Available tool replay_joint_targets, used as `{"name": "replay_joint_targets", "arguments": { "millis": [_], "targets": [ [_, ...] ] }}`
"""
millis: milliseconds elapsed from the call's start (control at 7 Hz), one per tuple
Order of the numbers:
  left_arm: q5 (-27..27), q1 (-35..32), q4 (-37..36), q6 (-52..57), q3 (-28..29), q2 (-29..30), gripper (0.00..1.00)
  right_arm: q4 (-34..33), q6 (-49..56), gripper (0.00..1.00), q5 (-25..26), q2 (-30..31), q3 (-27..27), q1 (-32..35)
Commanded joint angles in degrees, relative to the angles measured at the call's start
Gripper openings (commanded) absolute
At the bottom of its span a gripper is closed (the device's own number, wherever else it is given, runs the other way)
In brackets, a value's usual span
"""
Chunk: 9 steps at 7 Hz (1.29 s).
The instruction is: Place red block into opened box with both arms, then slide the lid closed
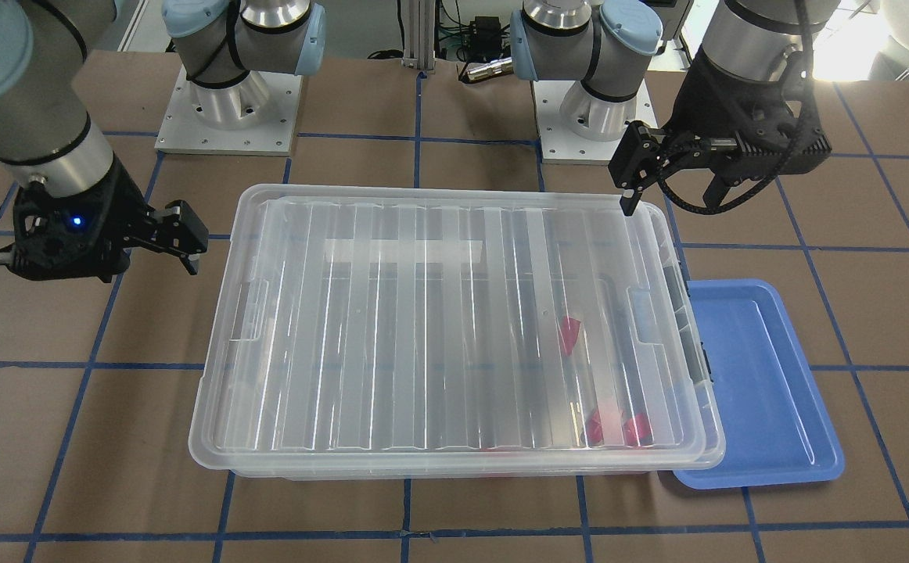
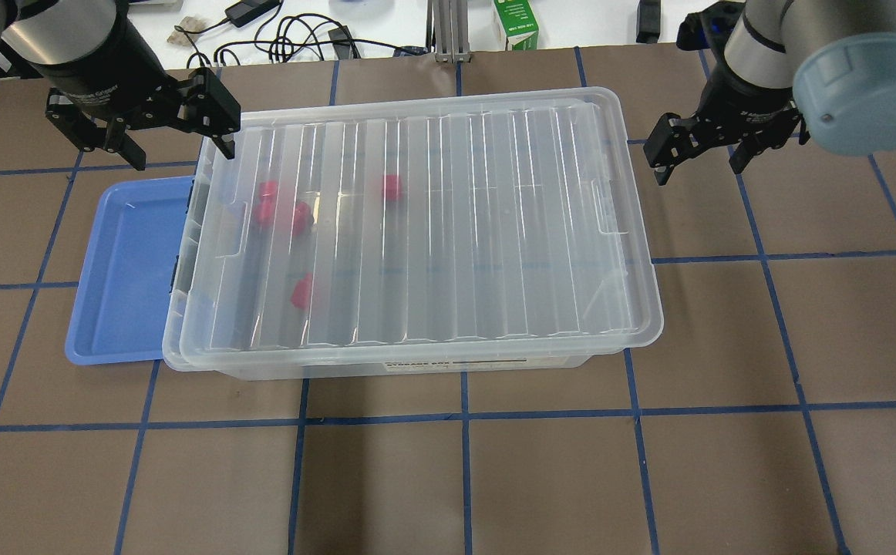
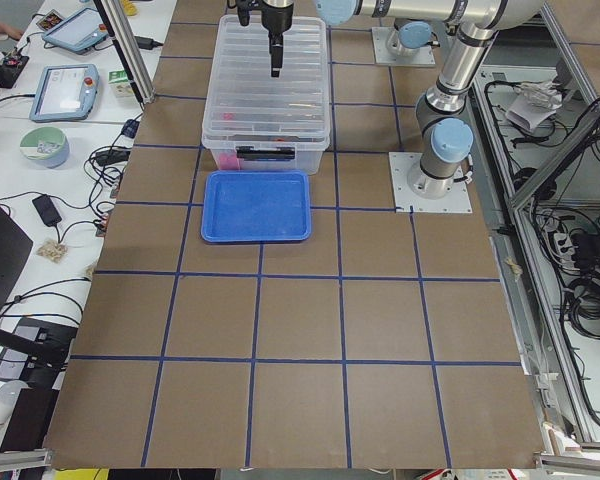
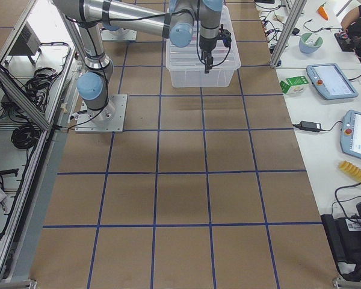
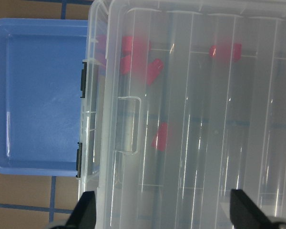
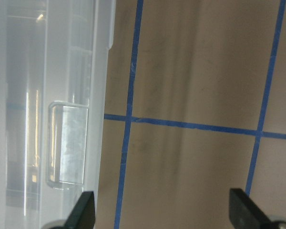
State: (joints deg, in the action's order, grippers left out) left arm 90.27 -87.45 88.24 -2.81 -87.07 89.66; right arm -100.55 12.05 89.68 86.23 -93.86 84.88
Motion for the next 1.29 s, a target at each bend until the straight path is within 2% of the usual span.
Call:
{"name": "replay_joint_targets", "arguments": {
  "millis": [0, 286, 1143],
  "targets": [
    [0.0, 0.0, 0.0, 0.0, 0.0, 0.0, 1.00, 0.4, -1.3, 1.00, -0.3, 7.5, 0.0, 1.9],
    [0.0, 0.0, 0.1, 0.0, -0.1, -0.3, 1.00, -0.3, -1.9, 1.00, -0.4, 8.0, -0.7, 4.2],
    [0.3, -0.1, 0.2, -0.1, -0.1, 0.2, 1.00, -0.2, -1.9, 1.00, -0.4, 7.8, -0.9, 4.2]
  ]
}}
